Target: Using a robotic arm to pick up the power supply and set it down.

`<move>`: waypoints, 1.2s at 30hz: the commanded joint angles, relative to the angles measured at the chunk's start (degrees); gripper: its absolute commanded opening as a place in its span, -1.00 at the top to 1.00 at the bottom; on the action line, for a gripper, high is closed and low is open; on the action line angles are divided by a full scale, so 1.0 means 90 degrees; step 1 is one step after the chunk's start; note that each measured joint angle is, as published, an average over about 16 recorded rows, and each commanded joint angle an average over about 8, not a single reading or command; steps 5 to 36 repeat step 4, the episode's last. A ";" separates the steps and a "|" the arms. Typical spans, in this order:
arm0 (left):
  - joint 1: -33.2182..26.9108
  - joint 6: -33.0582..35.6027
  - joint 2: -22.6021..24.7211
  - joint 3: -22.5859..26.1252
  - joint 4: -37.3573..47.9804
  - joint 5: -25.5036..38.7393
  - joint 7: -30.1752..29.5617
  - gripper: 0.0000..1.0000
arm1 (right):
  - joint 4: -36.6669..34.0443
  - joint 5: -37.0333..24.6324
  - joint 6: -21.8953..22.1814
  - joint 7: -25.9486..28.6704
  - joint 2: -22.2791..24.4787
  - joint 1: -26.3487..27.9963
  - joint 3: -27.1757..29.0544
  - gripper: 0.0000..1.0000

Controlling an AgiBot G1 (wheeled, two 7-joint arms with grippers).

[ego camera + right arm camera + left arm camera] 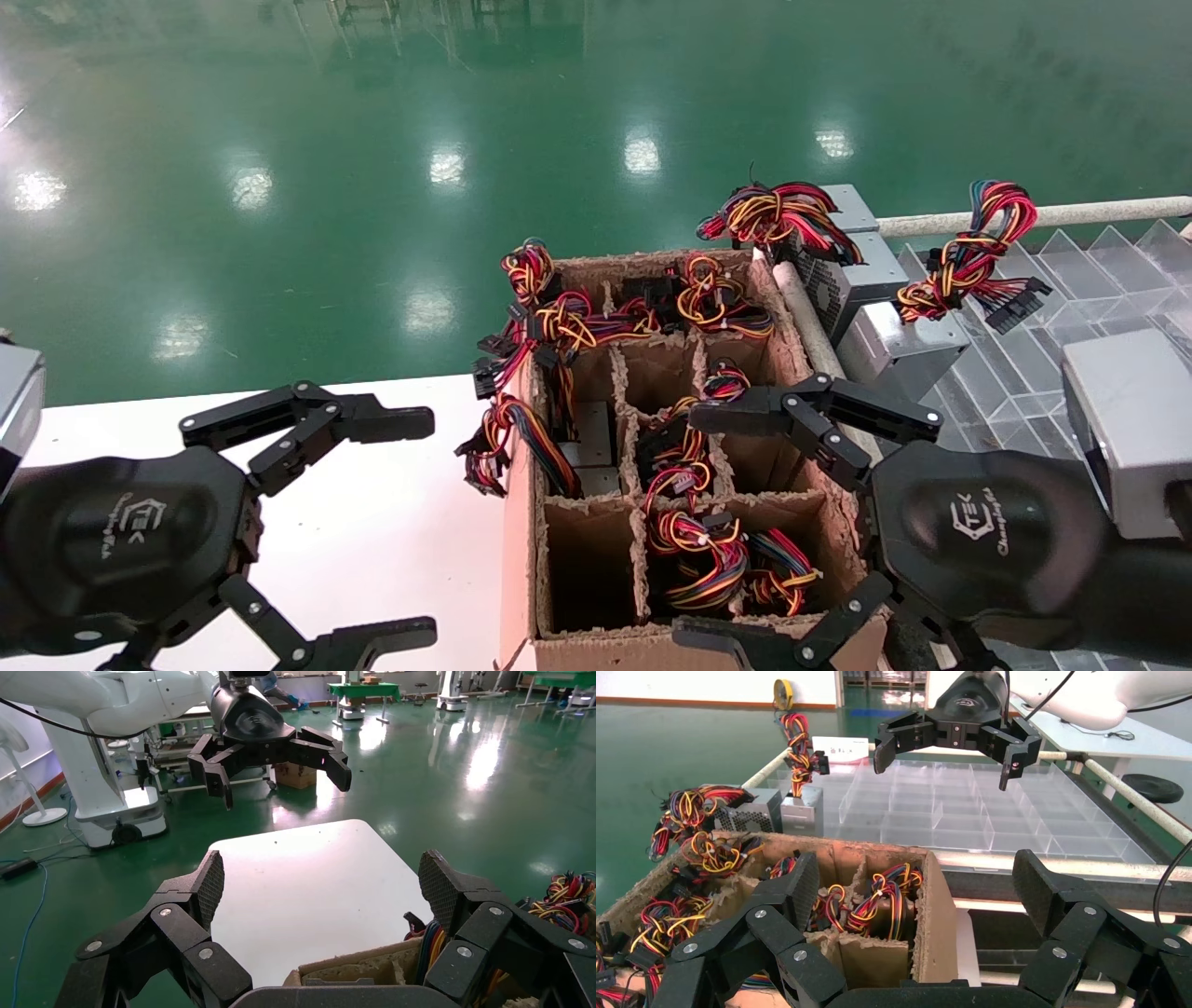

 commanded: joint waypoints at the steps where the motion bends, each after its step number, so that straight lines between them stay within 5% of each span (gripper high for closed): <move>1: 0.0000 0.0000 0.0000 0.0000 0.0000 0.0000 0.0000 -1.00 | 0.0000 0.0000 0.0000 0.0000 0.0000 0.0000 0.0000 -1.00; 36: 0.0000 0.0000 0.0000 0.0000 0.0000 0.0000 0.0000 -1.00 | 0.0000 0.0000 0.0000 0.0000 0.0000 0.0000 0.0000 -1.00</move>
